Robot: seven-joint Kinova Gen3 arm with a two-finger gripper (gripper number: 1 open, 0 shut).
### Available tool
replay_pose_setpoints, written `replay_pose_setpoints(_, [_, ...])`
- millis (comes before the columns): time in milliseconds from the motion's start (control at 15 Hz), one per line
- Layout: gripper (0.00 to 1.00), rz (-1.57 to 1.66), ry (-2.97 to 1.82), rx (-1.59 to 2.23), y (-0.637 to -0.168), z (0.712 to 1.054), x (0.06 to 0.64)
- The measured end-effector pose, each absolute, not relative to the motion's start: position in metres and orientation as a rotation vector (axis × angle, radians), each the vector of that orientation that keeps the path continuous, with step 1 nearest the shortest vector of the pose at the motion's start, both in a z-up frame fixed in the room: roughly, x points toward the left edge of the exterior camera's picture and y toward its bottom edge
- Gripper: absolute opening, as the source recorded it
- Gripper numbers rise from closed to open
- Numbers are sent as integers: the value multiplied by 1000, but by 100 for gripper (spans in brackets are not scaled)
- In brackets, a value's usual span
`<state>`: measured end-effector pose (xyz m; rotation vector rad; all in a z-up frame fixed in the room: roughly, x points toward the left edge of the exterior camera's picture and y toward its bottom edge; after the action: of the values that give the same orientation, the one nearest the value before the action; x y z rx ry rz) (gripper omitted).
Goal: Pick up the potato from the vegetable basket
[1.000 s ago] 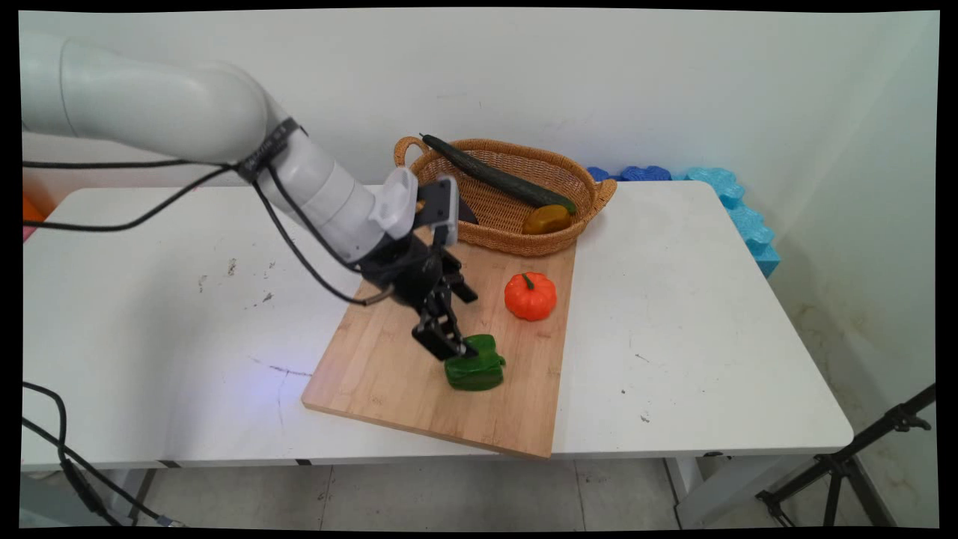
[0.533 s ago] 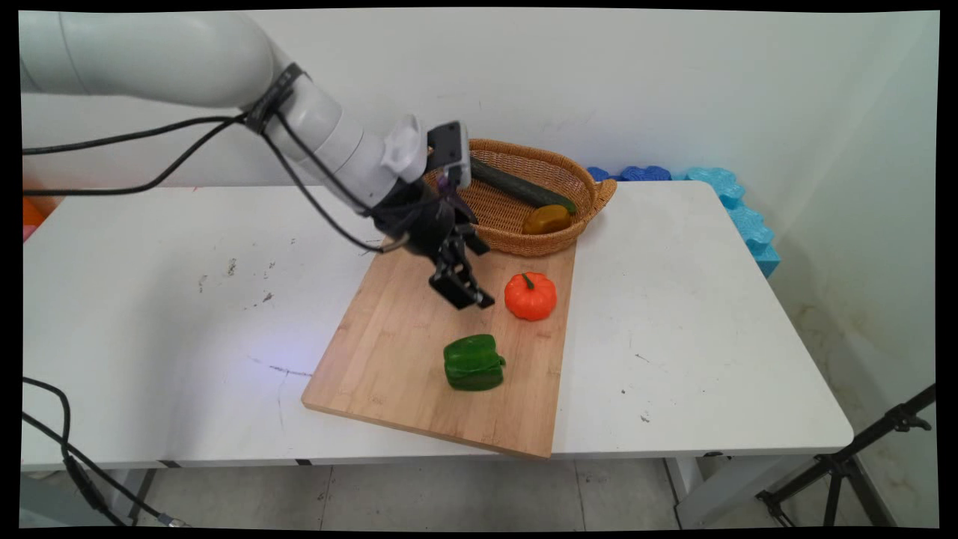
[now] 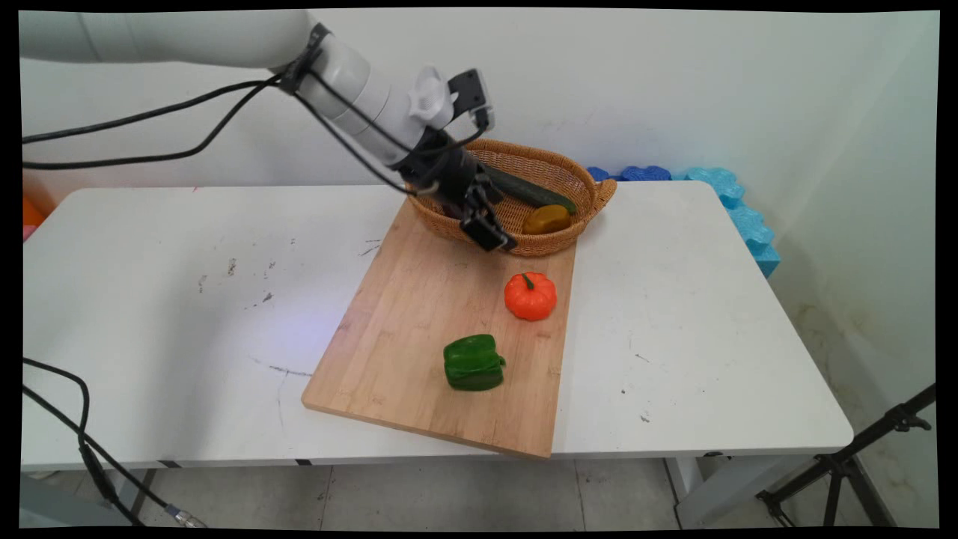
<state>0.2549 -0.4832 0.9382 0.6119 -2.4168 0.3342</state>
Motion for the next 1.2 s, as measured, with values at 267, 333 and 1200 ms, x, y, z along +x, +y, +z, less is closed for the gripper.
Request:
replay_pose_setpoints(267, [100, 370, -2389, 685, -516, 932, 252])
replay_pose_setpoints(333, [100, 376, -2384, 699, -522, 930, 251])
replay_pose_setpoints(1200, [100, 375, -2349, 865, -597, 879, 233])
